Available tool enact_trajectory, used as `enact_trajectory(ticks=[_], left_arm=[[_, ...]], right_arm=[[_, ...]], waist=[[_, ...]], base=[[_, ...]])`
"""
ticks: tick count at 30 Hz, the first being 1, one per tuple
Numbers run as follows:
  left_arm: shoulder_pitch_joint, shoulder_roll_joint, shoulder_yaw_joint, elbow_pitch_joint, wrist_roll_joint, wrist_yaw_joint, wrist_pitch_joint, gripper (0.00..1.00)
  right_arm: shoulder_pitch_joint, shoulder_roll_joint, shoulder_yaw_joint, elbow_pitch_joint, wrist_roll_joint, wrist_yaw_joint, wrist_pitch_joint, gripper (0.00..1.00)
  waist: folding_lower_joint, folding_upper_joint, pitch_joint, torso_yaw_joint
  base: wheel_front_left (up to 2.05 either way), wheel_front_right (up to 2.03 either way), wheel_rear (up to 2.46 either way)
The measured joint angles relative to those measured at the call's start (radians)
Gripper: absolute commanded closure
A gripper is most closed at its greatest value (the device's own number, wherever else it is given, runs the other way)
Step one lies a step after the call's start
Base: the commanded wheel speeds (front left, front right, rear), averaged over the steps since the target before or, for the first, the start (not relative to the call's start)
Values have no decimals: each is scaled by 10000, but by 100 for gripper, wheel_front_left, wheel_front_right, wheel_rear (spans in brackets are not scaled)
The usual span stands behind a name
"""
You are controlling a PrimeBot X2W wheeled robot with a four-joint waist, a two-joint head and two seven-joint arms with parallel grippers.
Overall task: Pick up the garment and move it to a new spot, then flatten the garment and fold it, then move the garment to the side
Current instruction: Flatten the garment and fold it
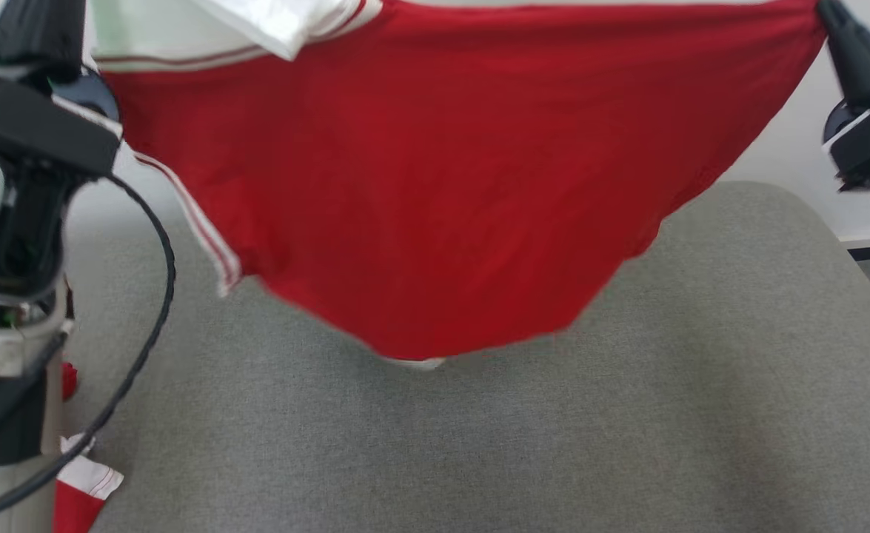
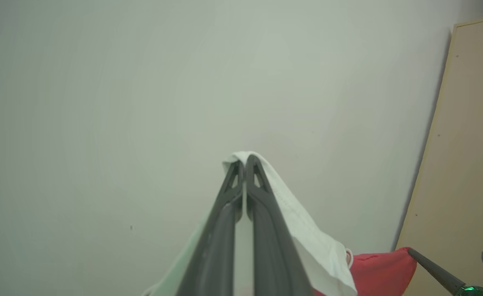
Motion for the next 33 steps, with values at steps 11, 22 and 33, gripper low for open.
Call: enact_trajectory(ticks=[11, 22, 33], left_arm=[[-1499, 892, -334, -268, 723, 345, 1037, 100], [-3425, 1032, -1473, 1647, 1429, 117, 1964, 100], [-7391, 1001, -2456, 5145, 3329, -602, -533, 100]], right_arm=[[-893, -901, 324, -1699, -332, 0, 623, 100], [-2517, 288, 255, 25, -1557, 0, 1221, 100], [-5879, 2140, 180, 2805, -3896, 0, -890, 100]], waist=[[0, 0, -66, -103], [2, 1, 739, -131], [4, 2, 2911, -264]], base=[[0, 0, 0], [0, 0, 0], [0, 0, 0]])
